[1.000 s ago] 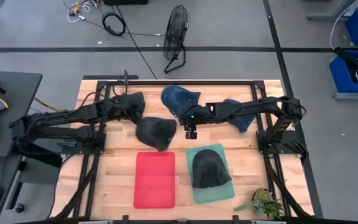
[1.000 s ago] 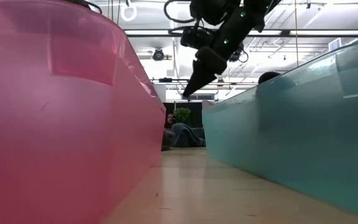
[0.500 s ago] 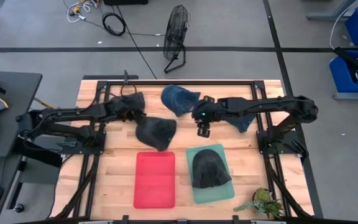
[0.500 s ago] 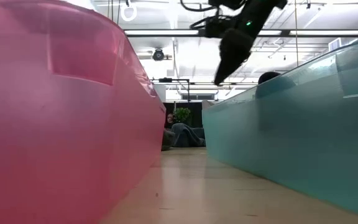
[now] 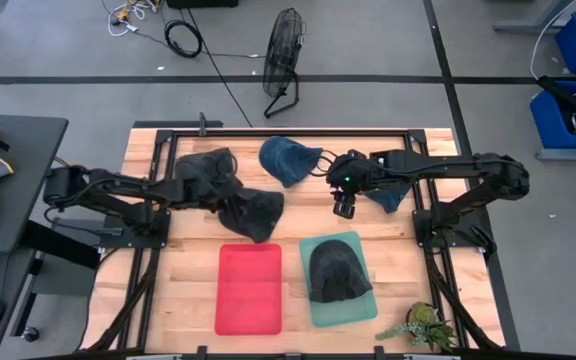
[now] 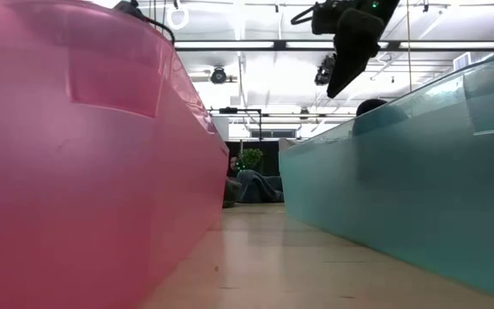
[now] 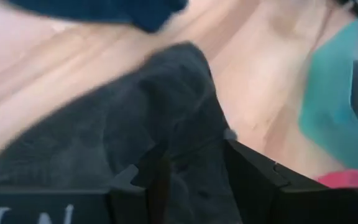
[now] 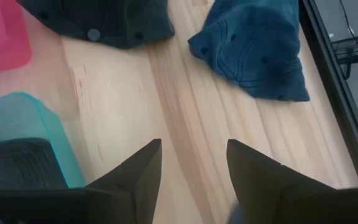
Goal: Pick & Place hat
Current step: Put the bottom black cap into the green bin
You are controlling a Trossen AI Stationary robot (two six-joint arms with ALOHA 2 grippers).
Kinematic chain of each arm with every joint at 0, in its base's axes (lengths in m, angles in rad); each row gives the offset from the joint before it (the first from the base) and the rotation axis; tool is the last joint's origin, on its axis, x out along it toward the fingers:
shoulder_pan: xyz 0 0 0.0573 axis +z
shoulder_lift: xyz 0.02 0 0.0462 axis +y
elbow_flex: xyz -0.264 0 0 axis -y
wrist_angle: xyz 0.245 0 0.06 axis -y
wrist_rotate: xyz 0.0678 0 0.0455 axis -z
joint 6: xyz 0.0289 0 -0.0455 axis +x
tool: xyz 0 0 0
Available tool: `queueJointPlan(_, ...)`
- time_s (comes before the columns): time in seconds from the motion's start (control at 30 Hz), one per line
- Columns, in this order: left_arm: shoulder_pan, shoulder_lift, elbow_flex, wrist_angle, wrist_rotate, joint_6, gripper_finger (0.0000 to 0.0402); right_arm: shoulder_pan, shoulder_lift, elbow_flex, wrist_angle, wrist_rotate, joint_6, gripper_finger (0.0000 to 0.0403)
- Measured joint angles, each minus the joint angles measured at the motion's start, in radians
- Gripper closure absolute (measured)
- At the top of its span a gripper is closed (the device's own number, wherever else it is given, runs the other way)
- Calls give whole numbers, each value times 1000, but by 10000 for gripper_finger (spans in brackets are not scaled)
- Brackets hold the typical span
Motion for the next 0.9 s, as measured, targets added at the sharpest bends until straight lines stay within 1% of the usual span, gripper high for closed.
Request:
queueJointPlan(0.2,-6,36,-1,-31,-103,-17,255,0,7,0,8,0,1,215)
queueJointPlan(0.43,-3,46,-1,-55,-122,-15,255,0,7,0,17,0,0,215)
queueJointPlan(0.53,-17,73,-1,-48,-128,32,255,0,7,0,27,0,0,215)
queueJointPlan(0.67,-26,120,0,-29,-162,105,257,0,7,0,50,0,0,215)
queueJointPlan(0.77,-25,135,1,-27,-173,154,280,0,7,0,72,0,-8,215)
queueJointPlan(0.83,-25,134,0,-16,-174,172,314,0,7,0,83,-7,-35,215)
queueJointPlan(0.9,-26,116,-1,-6,-173,215,360,0,8,0,99,-11,-68,215)
